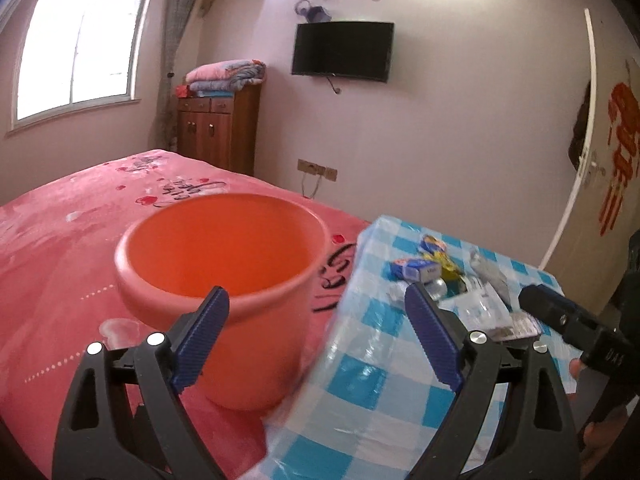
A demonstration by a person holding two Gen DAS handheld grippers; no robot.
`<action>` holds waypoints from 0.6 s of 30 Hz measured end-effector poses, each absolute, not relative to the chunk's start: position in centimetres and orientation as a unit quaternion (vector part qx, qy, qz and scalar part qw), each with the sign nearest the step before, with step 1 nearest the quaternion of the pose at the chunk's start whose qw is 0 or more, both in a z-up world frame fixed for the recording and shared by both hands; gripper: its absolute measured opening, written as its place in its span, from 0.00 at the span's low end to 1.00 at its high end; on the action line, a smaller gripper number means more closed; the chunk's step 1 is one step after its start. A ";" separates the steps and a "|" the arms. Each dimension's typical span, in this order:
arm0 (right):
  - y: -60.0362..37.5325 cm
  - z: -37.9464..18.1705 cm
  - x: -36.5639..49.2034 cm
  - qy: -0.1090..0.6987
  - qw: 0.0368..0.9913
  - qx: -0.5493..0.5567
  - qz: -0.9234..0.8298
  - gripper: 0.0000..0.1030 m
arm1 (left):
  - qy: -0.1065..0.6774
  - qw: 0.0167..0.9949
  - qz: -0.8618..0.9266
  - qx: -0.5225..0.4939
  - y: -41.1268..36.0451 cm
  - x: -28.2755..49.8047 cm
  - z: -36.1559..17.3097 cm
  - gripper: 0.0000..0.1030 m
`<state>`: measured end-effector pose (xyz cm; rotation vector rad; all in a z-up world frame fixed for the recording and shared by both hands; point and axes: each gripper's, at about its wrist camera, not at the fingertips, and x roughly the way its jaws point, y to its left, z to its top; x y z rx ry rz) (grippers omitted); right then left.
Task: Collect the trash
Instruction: 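Return both tools to the table above the remaining trash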
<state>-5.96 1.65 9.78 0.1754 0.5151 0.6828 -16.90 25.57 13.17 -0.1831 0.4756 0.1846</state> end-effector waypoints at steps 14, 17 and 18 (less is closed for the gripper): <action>-5.7 7.3 -5.7 0.255 0.916 0.119 0.286 0.95 | 0.276 0.958 0.039 -0.066 18.6 -15.6 11.5 0.87; -7.1 6.9 -5.6 0.251 0.920 0.123 0.275 0.95 | 0.285 0.957 0.035 -0.048 17.0 -15.3 11.0 0.87; -7.5 6.8 -5.6 0.250 0.922 0.123 0.270 0.95 | 0.289 0.956 0.032 -0.042 16.4 -15.1 10.9 0.87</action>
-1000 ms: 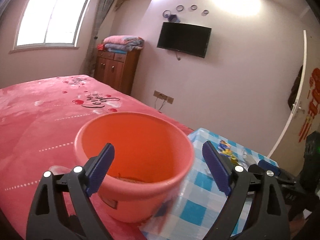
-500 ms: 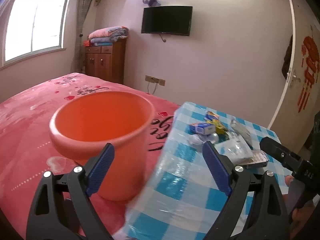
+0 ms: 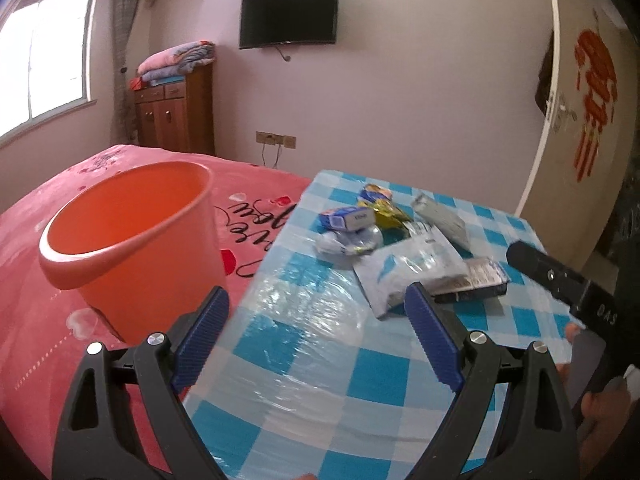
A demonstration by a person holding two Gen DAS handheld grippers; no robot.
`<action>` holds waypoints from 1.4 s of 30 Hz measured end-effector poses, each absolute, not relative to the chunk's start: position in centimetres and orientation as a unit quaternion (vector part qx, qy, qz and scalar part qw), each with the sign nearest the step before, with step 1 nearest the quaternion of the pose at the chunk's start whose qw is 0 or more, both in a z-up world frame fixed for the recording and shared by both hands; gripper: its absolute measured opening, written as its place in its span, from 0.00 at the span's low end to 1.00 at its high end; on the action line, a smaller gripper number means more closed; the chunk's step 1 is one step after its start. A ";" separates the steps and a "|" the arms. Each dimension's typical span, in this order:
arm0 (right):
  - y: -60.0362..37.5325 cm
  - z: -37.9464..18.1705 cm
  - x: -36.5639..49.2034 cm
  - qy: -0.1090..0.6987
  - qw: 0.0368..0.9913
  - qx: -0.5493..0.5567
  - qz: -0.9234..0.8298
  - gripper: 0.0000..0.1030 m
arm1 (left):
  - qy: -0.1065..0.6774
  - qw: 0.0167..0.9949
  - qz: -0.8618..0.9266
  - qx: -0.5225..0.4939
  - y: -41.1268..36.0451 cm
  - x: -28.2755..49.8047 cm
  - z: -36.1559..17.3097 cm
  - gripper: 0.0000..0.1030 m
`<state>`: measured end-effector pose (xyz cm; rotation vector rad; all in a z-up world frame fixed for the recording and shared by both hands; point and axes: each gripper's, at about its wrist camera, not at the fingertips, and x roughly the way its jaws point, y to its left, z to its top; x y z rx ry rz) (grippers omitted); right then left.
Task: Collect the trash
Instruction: 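Return both tools to the table above the remaining trash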
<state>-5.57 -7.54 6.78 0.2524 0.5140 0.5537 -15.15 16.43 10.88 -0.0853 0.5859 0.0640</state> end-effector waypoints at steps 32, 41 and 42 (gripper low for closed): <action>-17.5 2.5 -1.3 0.289 0.917 0.187 0.201 0.95 | 0.363 0.931 -0.029 0.023 7.3 -9.9 7.6 0.87; -19.6 1.6 0.0 0.314 0.903 0.220 0.194 0.95 | 0.367 0.928 -0.053 0.045 5.6 -7.7 7.3 0.87; -19.7 1.5 0.0 0.315 0.902 0.221 0.194 0.95 | 0.366 0.928 -0.053 0.044 5.7 -7.3 7.5 0.87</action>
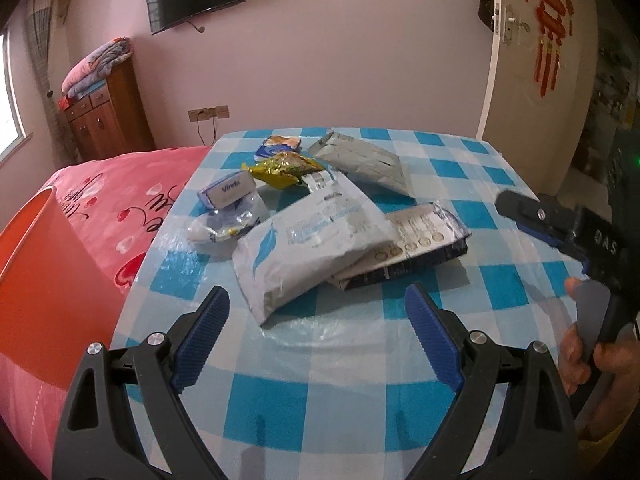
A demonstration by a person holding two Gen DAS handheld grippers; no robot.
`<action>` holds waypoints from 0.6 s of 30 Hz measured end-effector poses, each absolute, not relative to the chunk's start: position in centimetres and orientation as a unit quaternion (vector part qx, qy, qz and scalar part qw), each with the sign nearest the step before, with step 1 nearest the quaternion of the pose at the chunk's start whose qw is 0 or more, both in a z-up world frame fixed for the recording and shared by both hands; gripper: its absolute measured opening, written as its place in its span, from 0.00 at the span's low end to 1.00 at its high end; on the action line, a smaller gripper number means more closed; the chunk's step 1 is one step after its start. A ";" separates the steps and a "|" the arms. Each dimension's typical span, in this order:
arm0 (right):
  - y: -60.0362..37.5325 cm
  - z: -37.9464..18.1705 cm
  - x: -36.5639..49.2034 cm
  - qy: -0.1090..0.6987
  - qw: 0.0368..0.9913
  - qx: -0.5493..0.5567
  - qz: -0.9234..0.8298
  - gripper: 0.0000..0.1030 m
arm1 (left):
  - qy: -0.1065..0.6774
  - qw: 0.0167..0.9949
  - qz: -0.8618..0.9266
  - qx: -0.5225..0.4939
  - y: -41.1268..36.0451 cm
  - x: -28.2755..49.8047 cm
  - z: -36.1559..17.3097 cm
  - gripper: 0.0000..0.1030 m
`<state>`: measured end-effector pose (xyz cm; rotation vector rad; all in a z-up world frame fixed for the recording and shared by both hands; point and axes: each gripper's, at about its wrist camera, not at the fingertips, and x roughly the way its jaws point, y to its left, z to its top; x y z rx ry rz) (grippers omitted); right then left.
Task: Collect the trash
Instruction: 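Return both tools to the table above the remaining trash, then grasp the blue Vinda tissue pack with the left gripper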
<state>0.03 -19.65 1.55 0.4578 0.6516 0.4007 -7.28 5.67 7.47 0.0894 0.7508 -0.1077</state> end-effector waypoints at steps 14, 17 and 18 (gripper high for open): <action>-20.0 0.8 0.9 0.333 0.892 0.232 0.200 0.95 | 0.404 0.910 0.012 -0.089 11.7 4.2 8.8 0.87; -20.2 0.6 1.1 0.334 0.889 0.238 0.202 0.95 | 0.415 0.904 0.037 -0.098 12.5 7.0 8.4 0.87; -20.3 0.5 1.1 0.335 0.888 0.240 0.202 0.95 | 0.420 0.901 0.044 -0.098 12.7 8.0 8.2 0.87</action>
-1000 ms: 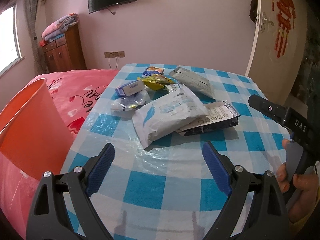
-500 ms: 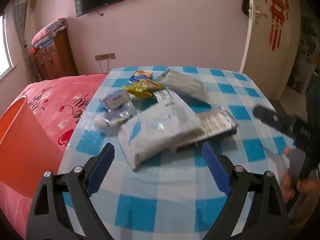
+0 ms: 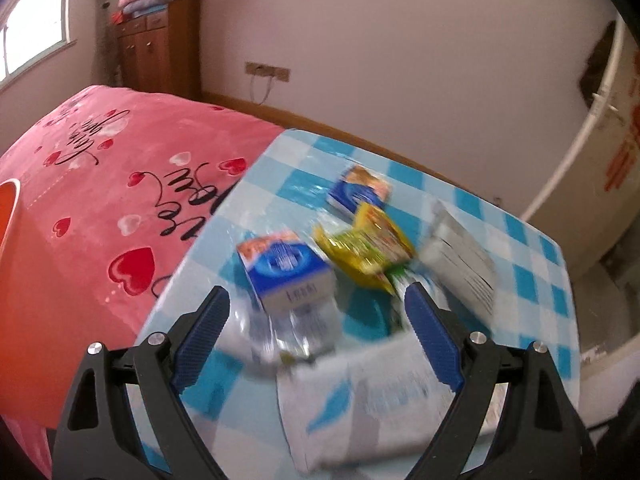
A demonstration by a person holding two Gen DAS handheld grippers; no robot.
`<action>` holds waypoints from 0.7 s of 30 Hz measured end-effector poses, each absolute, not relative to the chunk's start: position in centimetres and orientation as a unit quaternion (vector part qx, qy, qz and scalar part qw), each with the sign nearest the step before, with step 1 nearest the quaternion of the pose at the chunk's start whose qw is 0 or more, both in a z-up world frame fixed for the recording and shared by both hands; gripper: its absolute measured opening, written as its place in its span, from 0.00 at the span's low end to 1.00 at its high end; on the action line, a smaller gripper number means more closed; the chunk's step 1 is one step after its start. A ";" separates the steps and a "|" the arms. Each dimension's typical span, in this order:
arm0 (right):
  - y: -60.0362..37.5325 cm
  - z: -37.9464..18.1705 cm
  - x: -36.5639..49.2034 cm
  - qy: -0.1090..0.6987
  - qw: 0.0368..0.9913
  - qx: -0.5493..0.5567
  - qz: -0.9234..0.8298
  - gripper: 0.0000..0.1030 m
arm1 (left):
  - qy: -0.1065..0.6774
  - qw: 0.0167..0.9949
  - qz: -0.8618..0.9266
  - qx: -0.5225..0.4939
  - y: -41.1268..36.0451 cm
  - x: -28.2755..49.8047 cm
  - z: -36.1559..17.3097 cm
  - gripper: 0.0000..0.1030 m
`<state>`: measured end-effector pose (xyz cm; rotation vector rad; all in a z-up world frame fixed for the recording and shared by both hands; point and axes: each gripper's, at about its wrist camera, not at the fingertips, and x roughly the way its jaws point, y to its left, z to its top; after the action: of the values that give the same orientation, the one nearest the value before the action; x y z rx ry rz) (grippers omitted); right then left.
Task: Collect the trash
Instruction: 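Grasp the blue Vinda tissue pack with the left gripper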
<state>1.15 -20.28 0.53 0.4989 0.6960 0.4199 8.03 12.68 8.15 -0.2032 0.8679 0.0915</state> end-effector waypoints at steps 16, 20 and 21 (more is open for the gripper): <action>-21.4 0.4 1.5 0.339 0.879 0.262 0.208 0.95 | 0.478 0.867 0.084 -0.114 15.1 13.7 3.7 0.64; -21.4 0.4 1.4 0.338 0.880 0.262 0.208 0.95 | 0.486 0.863 0.071 -0.121 14.9 13.1 3.0 0.56; -21.4 0.4 1.4 0.337 0.879 0.263 0.209 0.95 | 0.489 0.861 0.068 -0.122 14.8 12.9 2.8 0.56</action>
<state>1.43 -21.43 0.38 0.5479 0.7035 0.4349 12.86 14.84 2.76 -0.2568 1.0255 0.1429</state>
